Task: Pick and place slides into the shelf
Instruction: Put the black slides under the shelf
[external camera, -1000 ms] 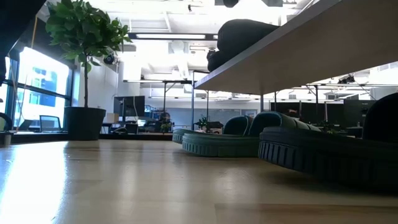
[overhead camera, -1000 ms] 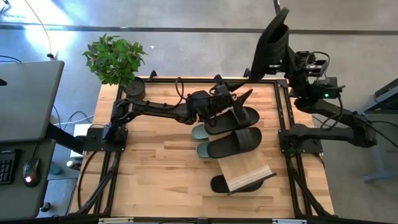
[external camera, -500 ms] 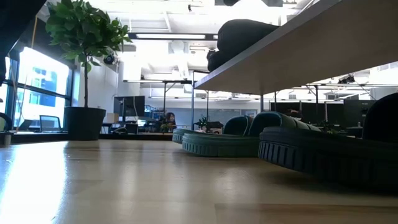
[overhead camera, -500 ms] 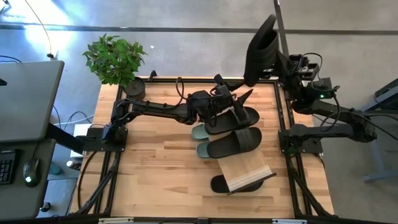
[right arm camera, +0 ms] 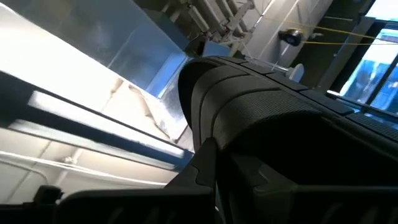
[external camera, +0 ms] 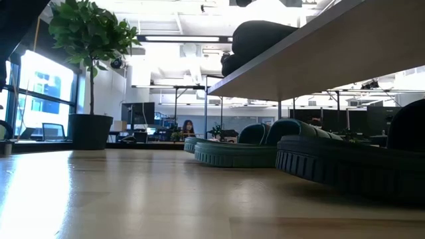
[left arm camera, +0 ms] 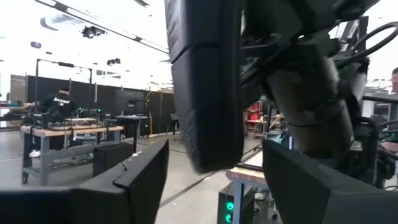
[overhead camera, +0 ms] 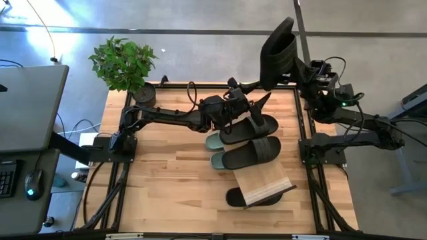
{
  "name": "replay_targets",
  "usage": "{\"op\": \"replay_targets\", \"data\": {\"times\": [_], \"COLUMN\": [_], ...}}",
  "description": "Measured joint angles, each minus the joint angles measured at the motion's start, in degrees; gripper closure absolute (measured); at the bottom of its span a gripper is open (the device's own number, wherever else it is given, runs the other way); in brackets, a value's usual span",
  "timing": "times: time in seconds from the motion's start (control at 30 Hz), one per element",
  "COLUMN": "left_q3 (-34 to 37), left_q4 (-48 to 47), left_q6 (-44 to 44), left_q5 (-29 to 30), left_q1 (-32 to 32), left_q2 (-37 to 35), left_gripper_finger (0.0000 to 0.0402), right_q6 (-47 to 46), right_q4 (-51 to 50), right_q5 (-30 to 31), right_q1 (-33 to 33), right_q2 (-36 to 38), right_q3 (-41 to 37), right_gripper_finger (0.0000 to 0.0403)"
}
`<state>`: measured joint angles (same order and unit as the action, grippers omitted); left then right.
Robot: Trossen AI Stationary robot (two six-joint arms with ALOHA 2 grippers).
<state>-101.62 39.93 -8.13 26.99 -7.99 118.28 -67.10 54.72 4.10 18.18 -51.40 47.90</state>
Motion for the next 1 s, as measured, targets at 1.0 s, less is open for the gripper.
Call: {"op": "replay_targets", "data": {"times": [1.0], "left_q3": [0.00], "left_q4": [-1.06], "left_q6": [6.51], "left_q5": [-0.60], "left_q1": [-2.19], "left_q2": [0.00], "left_gripper_finger": [0.0238], "right_q6": [4.16], "right_q4": [2.56], "right_q5": [0.82], "right_q1": [-4.10], "right_q2": [-3.78], "right_q3": [-0.02], "right_gripper_finger": [0.0403]}}
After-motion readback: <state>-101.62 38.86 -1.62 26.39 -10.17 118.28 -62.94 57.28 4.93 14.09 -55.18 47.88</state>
